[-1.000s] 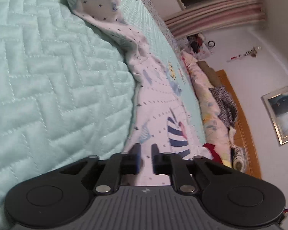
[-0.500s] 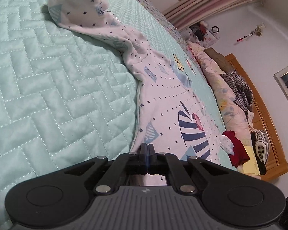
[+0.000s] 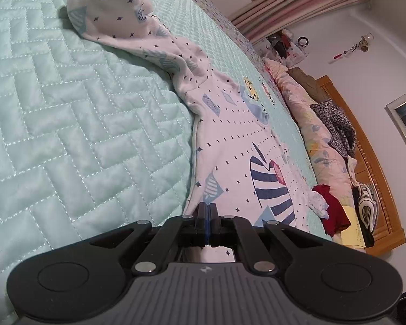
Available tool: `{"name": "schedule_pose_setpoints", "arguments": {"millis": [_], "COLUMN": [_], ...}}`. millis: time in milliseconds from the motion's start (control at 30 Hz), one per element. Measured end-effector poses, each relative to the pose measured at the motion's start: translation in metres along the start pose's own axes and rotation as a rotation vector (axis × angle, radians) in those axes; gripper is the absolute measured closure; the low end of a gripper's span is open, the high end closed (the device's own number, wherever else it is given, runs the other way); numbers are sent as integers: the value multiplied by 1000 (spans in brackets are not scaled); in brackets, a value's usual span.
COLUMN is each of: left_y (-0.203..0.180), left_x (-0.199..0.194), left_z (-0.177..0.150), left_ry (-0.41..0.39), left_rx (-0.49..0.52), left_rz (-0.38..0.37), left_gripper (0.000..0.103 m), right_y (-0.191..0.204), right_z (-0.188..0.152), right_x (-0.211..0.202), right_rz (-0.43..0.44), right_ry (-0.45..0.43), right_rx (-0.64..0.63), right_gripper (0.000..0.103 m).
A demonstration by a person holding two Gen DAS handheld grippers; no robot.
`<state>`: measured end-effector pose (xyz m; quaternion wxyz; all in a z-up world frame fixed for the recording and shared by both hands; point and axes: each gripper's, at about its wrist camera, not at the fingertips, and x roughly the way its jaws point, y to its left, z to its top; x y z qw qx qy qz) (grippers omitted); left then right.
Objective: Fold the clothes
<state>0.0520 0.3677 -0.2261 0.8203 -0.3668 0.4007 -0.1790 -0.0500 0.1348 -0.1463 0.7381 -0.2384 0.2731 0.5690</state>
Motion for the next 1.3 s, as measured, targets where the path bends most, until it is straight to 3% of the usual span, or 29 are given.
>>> {"name": "schedule_pose_setpoints", "arguments": {"millis": [100, 133, 200, 267, 333, 400, 533, 700, 733, 833, 867, 900, 933, 967, 1033, 1100, 1233, 1300], "left_y": [-2, -3, -12, -29, -51, -69, -93, -88, -82, -81, -80, -80, -79, -79, -78, -78, -76, -81], "left_x": [-1, -1, -4, -8, -14, -14, -5, 20, 21, 18, 17, 16, 15, 14, 12, 10, 6, 11], "left_z": [-1, -1, -3, -7, -14, -21, -36, -42, -41, -40, -40, -40, -39, -39, -39, -38, -37, -40], "left_ry": [-7, -11, -32, -66, -112, -129, -120, -56, -56, -70, -75, -79, -84, -89, -98, -108, -126, -155], "left_rx": [-3, -6, 20, 82, 185, 250, 315, 256, 230, 213, 208, 202, 197, 191, 180, 169, 146, 166], "left_rz": [0, -2, -13, -29, -51, -109, -168, -22, -11, -70, -90, -110, -130, -150, -190, -229, -309, -270], "left_gripper": [101, 96, 78, 36, 25, 20, 5, 8, 12, 12, 12, 12, 12, 12, 11, 8, 3, 1], "right_y": [3, 4, 4, 2, -2, -9, -34, -86, -95, -117, -121, -125, -126, -123, -121, -123, -135, -142], "right_z": [-6, -8, -12, -15, -19, -28, -61, -122, -136, -178, -191, -198, -209, -217, -228, -234, -241, -239], "right_x": [-9, -2, 2, -8, -26, -48, -105, -174, -185, -201, -197, -186, -180, -182, -187, -197, -215, -213], "right_rz": [-46, -29, 2, 36, 31, -13, -144, -326, -332, -304, -292, -300, -318, -327, -310, -291, -349, -320], "right_ry": [-38, -6, 6, -22, -56, -88, -146, -253, -303, -443, -444, -392, -318, -323, -358, -441, -610, -639], "right_rx": [36, 43, 79, 138, 184, 226, 399, 730, 816, 1058, 1142, 1221, 1276, 1273, 1312, 1374, 1411, 1395], "right_gripper": [46, 46, 44, 45, 45, 44, 39, 37, 37, 37, 37, 37, 47, 52, 50, 46, 41, 40]}}
